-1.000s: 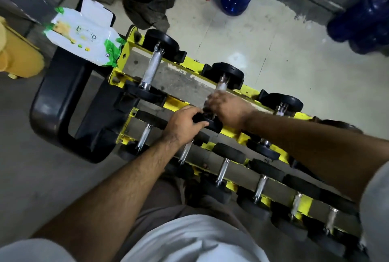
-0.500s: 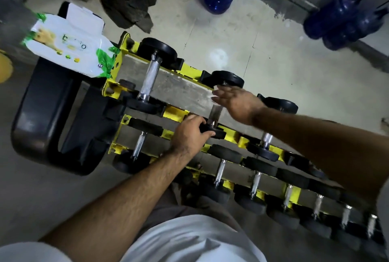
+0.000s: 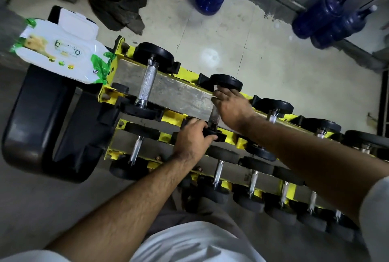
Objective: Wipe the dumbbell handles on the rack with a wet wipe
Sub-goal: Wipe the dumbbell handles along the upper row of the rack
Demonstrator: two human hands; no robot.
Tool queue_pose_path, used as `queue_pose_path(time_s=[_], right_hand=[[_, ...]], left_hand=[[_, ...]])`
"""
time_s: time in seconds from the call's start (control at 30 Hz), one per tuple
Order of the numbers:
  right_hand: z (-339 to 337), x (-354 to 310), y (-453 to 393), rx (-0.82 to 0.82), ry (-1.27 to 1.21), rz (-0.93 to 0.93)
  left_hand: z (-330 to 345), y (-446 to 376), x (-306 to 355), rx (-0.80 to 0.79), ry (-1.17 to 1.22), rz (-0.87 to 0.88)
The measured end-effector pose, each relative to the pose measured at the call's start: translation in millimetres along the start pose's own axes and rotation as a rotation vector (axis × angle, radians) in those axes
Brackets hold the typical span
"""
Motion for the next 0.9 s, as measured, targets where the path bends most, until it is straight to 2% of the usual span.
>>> queue_pose_path(time_s=[0.03,0.13,0.17,0.27,0.3,0.4,0.43,0.57,0.6,0.7,0.73,0.83,0.9], right_hand=[[3,-7,1,-0.001,-0.001,-0.022],[9,-9,9,0.012,-0.077,-0.265],[9,1,9,0.037,-0.117,-0.266],[12,18,5,0.094,-0.143,-0.106],[13,10,4,0.094,-0.150,-0.132],[23,-18,16,0.068,-0.095,-0.384],[23,-16,18,0.069,-0.099,-0.409],[19,2,8,0.150,-0.144,-0.146],[19,-5,10,0.162,-0.134,-0.164],[30,-17,24,0.165,-0.117,-0.398],[31,-9,24,0.172,-0.122,-0.382],[32,19,10,0.201,-0.155,-0.110],[28,14,7,0.213,-0.179,-0.091]], left_hand=[[0,0,0,0.005,0.001,-0.003],[-3,0,-6,0.027,0.038,-0.016],[-5,-1,-7,0.026,0.049,-0.017],[-5,-4,-6,0.015,0.056,-0.023],[-5,-5,-7,0.017,0.064,-0.026],[-7,-7,-9,0.025,0.084,-0.033],[-7,-7,-10,0.026,0.081,-0.030],[-3,-4,-9,0.030,0.066,-0.018],[-4,-4,-10,0.034,0.080,-0.020],[-5,-4,-13,0.047,0.106,-0.020],[-5,-4,-13,0.046,0.097,-0.015],[-4,-3,-11,0.033,0.077,-0.007],[-6,-4,-11,0.035,0.071,-0.010]])
Point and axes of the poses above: each hand's wrist, its own y-axis away from the middle knuckle, its own z-axis out of the palm, x = y × z, the point moved 1 cm from there along -y, towards the middle knuckle, and after that the axes turned 10 degrees about y, right-handed, at the moved point
